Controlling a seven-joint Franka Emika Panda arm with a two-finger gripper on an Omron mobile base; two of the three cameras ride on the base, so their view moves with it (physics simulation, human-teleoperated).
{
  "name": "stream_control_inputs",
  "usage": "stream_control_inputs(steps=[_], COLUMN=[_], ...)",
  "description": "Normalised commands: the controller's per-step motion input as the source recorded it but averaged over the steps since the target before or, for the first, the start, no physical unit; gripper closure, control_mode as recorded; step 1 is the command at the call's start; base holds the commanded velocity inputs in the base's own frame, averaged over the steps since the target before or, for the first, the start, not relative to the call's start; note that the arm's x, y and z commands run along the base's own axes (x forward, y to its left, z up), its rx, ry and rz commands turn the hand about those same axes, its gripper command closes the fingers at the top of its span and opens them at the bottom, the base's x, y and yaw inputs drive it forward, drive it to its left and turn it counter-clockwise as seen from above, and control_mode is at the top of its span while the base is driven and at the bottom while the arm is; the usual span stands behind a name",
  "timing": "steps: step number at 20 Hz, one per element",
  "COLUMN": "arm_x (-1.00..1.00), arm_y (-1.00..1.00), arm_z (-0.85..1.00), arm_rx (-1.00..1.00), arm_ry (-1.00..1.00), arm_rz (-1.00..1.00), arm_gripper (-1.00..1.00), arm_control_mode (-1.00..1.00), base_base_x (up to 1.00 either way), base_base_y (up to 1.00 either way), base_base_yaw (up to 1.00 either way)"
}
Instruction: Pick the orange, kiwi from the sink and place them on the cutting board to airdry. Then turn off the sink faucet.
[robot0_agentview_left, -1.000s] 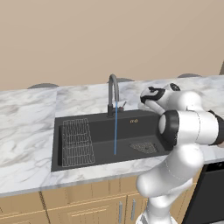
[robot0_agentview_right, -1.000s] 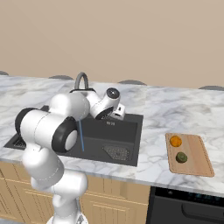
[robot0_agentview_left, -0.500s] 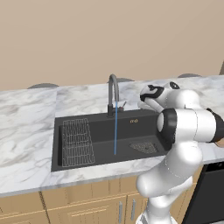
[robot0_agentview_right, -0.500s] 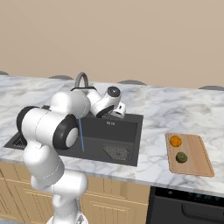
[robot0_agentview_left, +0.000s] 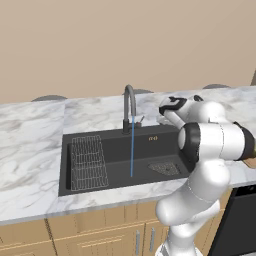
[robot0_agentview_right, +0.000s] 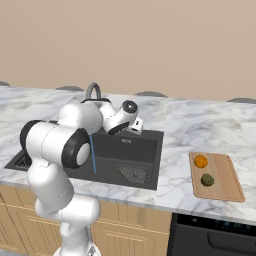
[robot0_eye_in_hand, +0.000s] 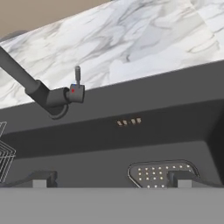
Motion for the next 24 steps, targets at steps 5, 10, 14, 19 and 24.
stream_control_inputs(steps=[5, 10, 14, 19, 24], arm_x=[0.17, 0.11, 0.06, 0.07, 0.11], arm_y=[0.00, 0.01, 0.04, 0.09, 0.10], arm_z=[0.00, 0.00, -0.02, -0.04, -0.01], arm_rx=[0.02, 0.02, 0.02, 0.02, 0.02], arm_ry=[0.00, 0.00, 0.00, 0.00, 0.00], arm_rz=[0.00, 0.00, 0.00, 0.00, 0.00], arm_gripper=[-1.00, -1.00, -1.00, -1.00, -1.00], arm_control_mode=[-1.00, -1.00, -1.00, -1.00, -1.00], base_base_x=[0.00, 0.00, 0.00, 0.00, 0.00], base_base_y=[0.00, 0.00, 0.00, 0.00, 0.00], base_base_yaw=[0.00, 0.00, 0.00, 0.00, 0.00])
